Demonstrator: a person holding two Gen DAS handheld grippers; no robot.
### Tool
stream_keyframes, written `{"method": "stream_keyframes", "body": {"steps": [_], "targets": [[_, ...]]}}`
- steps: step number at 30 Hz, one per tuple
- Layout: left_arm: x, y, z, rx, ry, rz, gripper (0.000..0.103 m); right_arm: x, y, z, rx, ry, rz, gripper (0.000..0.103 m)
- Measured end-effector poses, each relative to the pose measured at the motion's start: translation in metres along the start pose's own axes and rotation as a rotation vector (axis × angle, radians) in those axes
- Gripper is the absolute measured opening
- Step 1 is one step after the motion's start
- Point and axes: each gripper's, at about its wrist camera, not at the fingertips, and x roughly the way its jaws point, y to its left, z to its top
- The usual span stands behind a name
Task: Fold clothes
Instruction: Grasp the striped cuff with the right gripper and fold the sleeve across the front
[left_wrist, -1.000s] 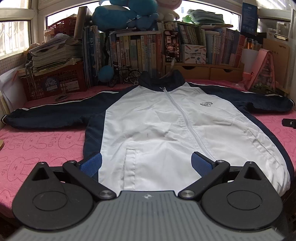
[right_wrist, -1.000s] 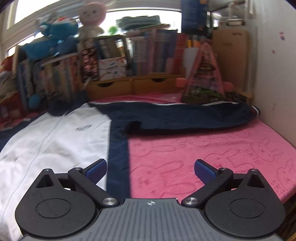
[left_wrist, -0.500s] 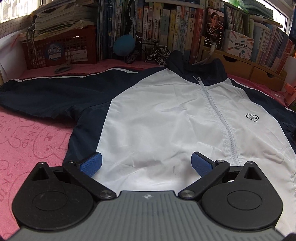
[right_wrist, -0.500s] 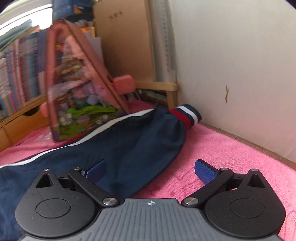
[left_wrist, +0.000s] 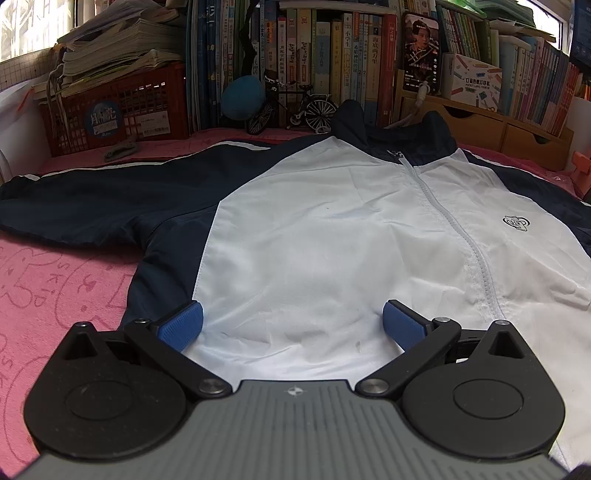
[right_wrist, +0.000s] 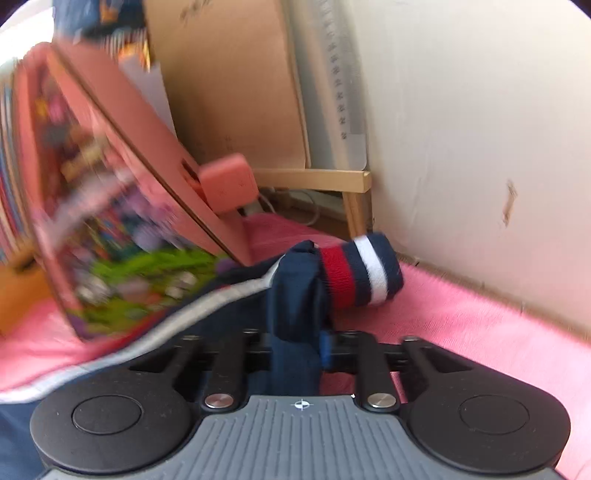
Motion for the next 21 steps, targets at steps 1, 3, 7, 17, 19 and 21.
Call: {"method": "stream_keyframes", "body": {"steps": [1,3,7,17,19,21], "targets": [[0.0,0.0,0.0,-0.001,0.0,-0.001,0.103,-0.013,0.004,-0.003,-0.008,-0.043,-0.011,0.016],[0.001,0.001,0.0,-0.002,-0.001,-0.003,0.103,-0.049,0.022,-0.011,-0.083,-0.157,0.003,0.014],[0.001,0.001,0.0,-0.005,-0.003,-0.005,0.103,-0.131,0.085,-0.027,-0.243,-0.3,0.227,0.013],[-0.002,0.011,-0.001,-0.053,-0.024,-0.053,0.103,-0.257,0.313,-0.163,-0.774,-0.047,0.944,0.027],[-0.002,0.014,0.001,-0.083,-0.029,-0.078,0.103,-0.273,0.337,-0.195,-0.856,0.069,0.971,0.042],[-0.002,0.018,0.005,-0.131,-0.033,-0.115,0.103,-0.279,0.337,-0.204,-0.882,0.137,1.005,0.053]]}}
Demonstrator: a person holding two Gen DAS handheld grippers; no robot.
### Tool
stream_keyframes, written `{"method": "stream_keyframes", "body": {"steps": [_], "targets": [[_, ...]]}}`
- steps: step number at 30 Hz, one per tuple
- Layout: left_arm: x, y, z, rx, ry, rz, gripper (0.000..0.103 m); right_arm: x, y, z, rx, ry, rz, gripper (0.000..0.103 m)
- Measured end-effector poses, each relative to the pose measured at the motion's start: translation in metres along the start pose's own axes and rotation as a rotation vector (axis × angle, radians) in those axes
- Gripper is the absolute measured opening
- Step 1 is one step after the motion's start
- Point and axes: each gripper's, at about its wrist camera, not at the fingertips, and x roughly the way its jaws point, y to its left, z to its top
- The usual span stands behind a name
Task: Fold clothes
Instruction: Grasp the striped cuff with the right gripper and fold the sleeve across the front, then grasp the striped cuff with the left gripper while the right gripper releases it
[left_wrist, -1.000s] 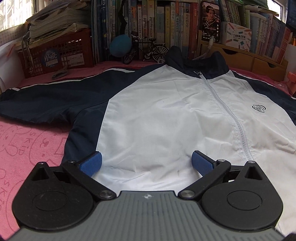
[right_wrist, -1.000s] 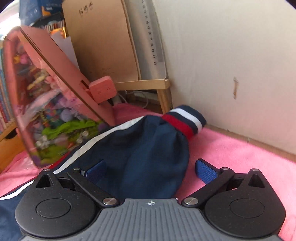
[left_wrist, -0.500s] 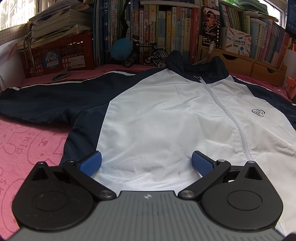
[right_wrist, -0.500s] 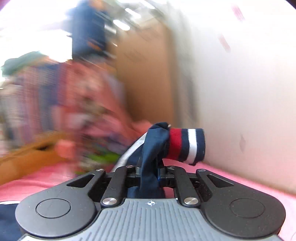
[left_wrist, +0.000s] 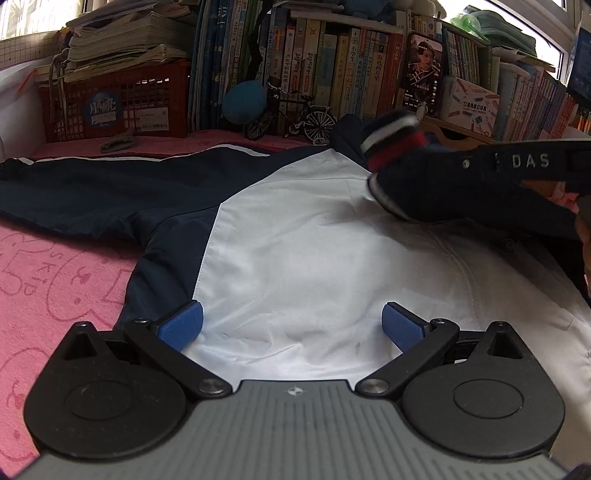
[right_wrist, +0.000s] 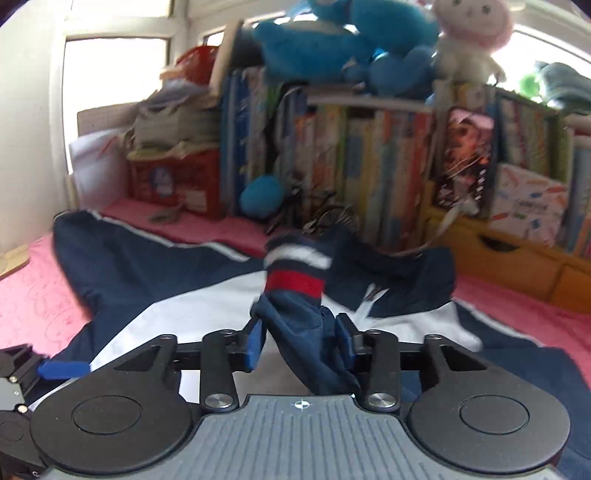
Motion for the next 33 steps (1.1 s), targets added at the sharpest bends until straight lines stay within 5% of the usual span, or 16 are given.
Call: {"method": "stream_keyframes", "body": {"steps": [5,14,22,23,25,28,33], "targets": [[0.001,0.007,0.012,-0.12,-0.011,-0.091,0.103,-0.043,-0.016,-0.012,0.029,-0.021,-0.003,0.08],[0.004,0.019,0.033,-0.336,-0.03,-0.256,0.103,-0.1,-0.065,-0.063,0.078,0.013,-0.219,0.085],[0.065,-0.026,0.046,-0.252,-0.038,-0.114,0.101,-0.121,-0.073,-0.086,0.065,0.005,-0.279,0.089],[0.065,-0.026,0.047,-0.254,-0.049,-0.111,0.078,-0.123,-0.073,-0.087,0.055,0.008,-0.292,0.089],[0.063,-0.025,0.049,-0.258,-0.072,-0.11,0.053,-0.127,-0.073,-0.09,0.022,0.021,-0.338,0.091],[0.057,-0.023,0.055,-0.237,-0.121,-0.095,0.04,-0.129,-0.072,-0.096,-0.074,0.048,-0.446,0.093],[0.04,-0.016,0.082,-0.088,-0.257,-0.017,0.04,-0.125,-0.08,-0.108,-0.152,0.098,-0.536,0.094]]}}
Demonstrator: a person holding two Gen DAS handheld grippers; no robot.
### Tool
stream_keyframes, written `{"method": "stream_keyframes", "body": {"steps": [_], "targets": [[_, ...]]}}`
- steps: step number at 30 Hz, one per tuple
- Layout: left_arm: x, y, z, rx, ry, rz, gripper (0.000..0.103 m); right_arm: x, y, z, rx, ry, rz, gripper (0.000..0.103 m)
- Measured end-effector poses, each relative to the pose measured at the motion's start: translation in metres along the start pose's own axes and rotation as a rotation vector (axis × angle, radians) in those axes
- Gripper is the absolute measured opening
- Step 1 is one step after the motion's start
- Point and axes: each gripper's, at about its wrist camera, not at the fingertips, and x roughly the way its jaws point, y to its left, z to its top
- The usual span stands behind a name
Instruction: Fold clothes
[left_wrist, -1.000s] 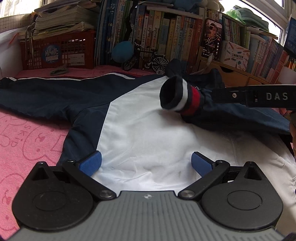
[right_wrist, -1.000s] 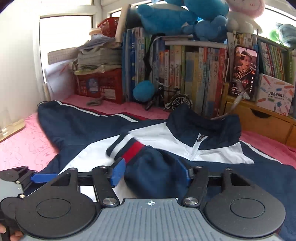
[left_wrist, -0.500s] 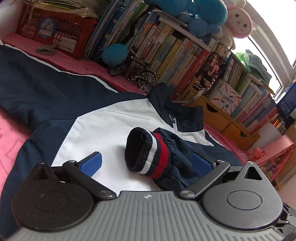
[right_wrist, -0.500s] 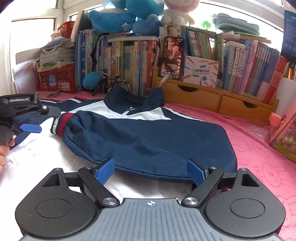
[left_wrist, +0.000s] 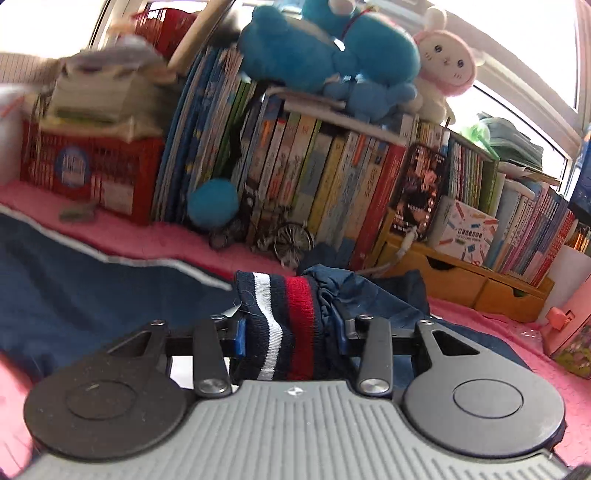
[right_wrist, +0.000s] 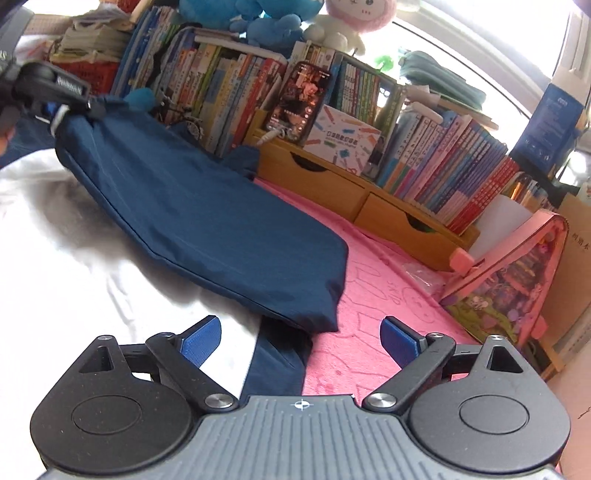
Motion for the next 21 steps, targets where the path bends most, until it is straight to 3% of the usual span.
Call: {"method": "stream_keyframes", "body": {"steps": [3,6,10,13,18,21], "targets": [[-0.006,0.003,0.019,0.095,-0.082,0.032,0.042,0.009,-0.001,0.0,-0.001,0.021,-0.014,0.094],[0.01,0.015,0.02,0.147,-0.053,0.104,0.046,0.021,0.004,0.004,-0.019,0.042,-0.034,0.094],[0.023,0.022,0.011,0.154,0.026,0.133,0.063,0.035,0.016,0.014,-0.06,0.059,-0.016,0.094],[0.032,0.027,0.005,0.158,0.086,0.153,0.086,0.047,0.034,0.025,-0.119,0.061,0.015,0.095],[0.048,0.036,-0.006,0.165,0.186,0.187,0.096,0.069,0.079,0.045,-0.276,0.0,-0.027,0.097],[0.057,0.041,-0.013,0.169,0.246,0.207,0.1,0.08,0.074,0.049,-0.285,-0.005,-0.097,0.098]]}}
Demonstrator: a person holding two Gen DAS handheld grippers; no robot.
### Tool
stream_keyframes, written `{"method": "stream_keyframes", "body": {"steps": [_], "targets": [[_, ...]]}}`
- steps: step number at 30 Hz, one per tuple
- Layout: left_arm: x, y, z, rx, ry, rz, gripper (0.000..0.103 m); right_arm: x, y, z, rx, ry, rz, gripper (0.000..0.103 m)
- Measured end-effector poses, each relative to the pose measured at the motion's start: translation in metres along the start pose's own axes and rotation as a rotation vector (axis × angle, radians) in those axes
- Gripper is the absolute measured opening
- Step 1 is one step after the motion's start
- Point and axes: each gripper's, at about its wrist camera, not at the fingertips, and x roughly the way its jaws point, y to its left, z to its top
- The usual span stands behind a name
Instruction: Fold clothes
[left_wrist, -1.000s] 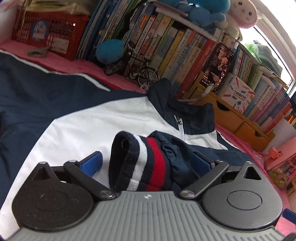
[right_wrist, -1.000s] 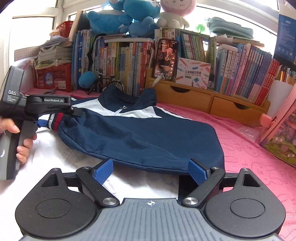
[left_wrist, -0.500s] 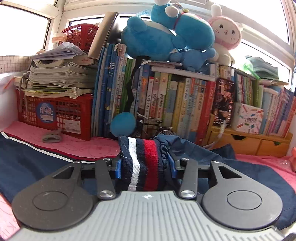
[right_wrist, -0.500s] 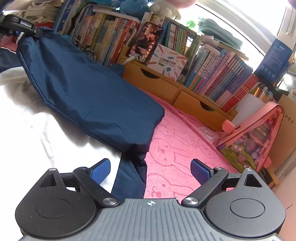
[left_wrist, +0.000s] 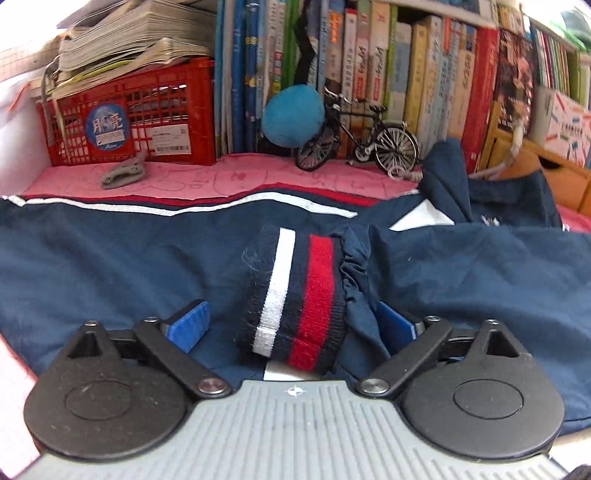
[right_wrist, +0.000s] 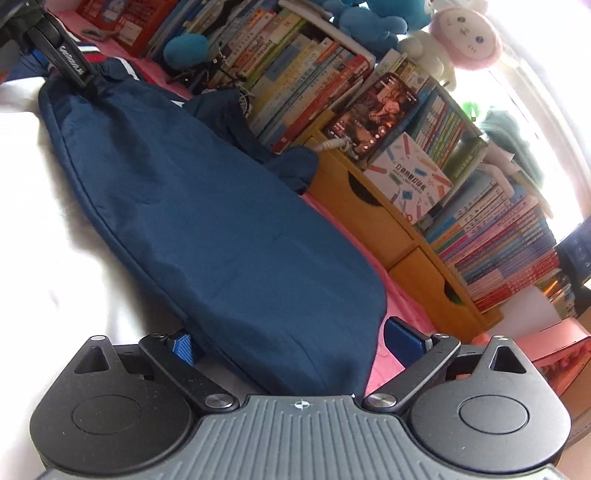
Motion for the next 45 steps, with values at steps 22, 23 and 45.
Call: {"method": "stream_keyframes", "body": {"steps": [22,23,45], "targets": [[0.007,-0.004,-0.002,0.034,0.03,-0.039,0.103,-0.029,-0.085,-0.002,0.476,-0.022,0.375,0.103],[0.007,-0.005,-0.002,0.034,0.03,-0.04,0.103,-0.035,-0.083,0.006,0.506,-0.047,0.421,0.103],[0.008,-0.004,-0.003,0.032,0.029,-0.044,0.103,0.059,-0.102,-0.053,0.718,0.249,-0.047,0.082]]}}
